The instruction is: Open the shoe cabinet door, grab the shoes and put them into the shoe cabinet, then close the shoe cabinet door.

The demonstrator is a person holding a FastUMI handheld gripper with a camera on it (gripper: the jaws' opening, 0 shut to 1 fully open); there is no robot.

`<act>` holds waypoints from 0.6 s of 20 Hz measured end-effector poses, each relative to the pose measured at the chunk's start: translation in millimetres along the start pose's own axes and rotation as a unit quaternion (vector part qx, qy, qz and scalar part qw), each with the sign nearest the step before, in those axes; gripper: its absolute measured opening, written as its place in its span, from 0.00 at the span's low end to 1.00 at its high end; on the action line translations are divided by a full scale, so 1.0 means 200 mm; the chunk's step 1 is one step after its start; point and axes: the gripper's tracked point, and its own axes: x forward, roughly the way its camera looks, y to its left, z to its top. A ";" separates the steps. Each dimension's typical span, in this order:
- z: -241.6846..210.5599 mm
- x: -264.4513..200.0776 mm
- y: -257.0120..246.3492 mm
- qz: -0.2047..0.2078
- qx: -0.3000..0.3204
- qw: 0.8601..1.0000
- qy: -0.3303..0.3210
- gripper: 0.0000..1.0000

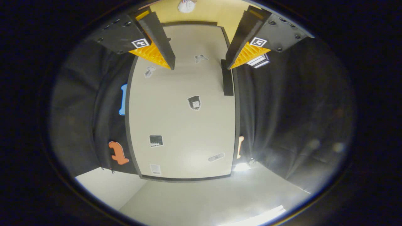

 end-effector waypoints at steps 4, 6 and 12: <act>-0.05 0.20 0.17 -0.011 0.021 1.000 0.002 1.00; -0.10 0.31 0.24 -0.013 0.026 1.000 0.011 0.99; -0.16 0.57 0.36 -0.022 0.030 0.999 0.005 0.99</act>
